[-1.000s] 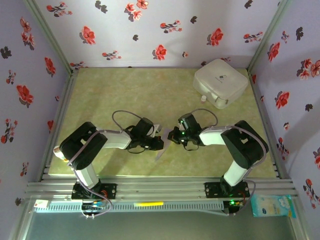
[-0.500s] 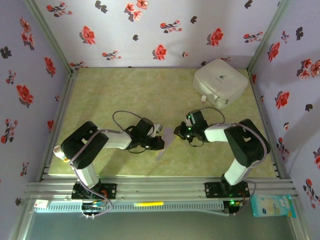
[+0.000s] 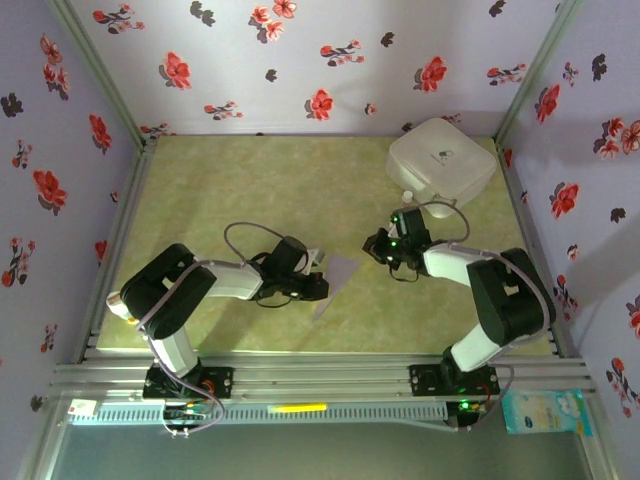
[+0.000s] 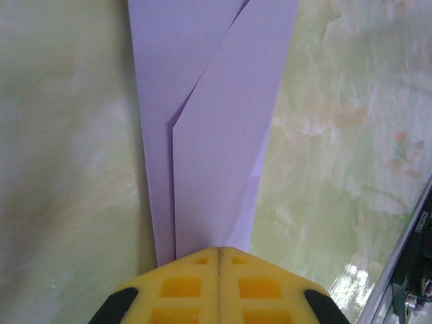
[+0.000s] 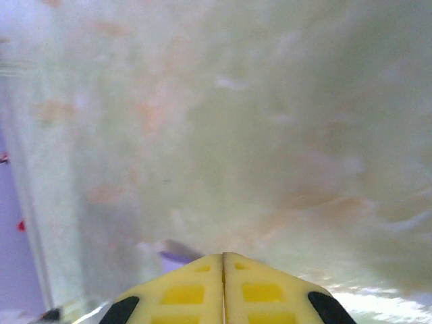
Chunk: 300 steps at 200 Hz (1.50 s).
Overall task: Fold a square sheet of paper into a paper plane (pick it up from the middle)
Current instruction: Fold the wing for the fifth time at the center of the table.
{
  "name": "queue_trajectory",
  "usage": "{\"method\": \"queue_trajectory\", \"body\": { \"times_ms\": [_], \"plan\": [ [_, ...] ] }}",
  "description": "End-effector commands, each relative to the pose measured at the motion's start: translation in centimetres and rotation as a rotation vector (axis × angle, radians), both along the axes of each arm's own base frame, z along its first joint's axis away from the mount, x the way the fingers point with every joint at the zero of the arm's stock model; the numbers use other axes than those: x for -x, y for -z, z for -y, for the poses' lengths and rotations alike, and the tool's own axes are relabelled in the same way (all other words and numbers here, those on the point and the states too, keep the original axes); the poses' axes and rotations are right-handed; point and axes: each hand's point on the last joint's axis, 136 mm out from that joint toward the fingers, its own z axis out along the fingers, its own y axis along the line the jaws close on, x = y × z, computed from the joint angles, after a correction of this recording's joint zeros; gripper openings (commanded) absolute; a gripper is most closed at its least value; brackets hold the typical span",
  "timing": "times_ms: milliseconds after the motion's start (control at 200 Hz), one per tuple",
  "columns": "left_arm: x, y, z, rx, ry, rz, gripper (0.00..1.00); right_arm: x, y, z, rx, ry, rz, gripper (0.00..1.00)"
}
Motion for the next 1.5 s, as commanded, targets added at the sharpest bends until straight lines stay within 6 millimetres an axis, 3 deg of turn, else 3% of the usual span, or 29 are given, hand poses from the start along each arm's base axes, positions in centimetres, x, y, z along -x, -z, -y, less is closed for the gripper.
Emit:
{"method": "queue_trajectory", "body": {
  "times_ms": [0, 155, 460, 580, 845, 995, 1325, 1495],
  "plan": [
    [3.7, 5.4, -5.2, -0.258, -0.039, -0.158, 0.00, 1.0, -1.6, -2.8, -0.028, -0.087, 0.053, 0.08],
    [3.4, 4.6, -4.8, -0.237, -0.047, -0.150, 0.00, 3.1, 0.7, -4.6, -0.041, -0.118, -0.014, 0.04],
    [3.1, 3.0, -4.2, -0.228, -0.008, -0.125, 0.00, 4.7, 5.4, -2.4, 0.072, -0.060, -0.127, 0.00],
    [3.0, 2.1, -3.8, -0.211, 0.006, -0.123, 0.00, 4.9, 6.1, -2.1, 0.098, -0.053, -0.154, 0.00],
    [0.7, -3.7, -0.9, -0.092, -0.008, -0.041, 0.01, 5.3, 6.4, -2.0, 0.100, -0.053, -0.172, 0.00],
    [-0.3, -5.0, 0.8, -0.053, -0.003, -0.029, 0.01, 5.4, 6.5, -2.2, 0.094, -0.054, -0.178, 0.00],
    [-0.1, -3.7, 4.1, -0.061, 0.094, -0.075, 0.05, 5.5, 6.8, -2.2, 0.096, -0.047, -0.184, 0.00],
    [0.5, -0.8, 3.1, -0.138, 0.089, -0.111, 0.06, 5.6, 6.9, -2.1, 0.096, -0.045, -0.184, 0.00]
  ]
}}
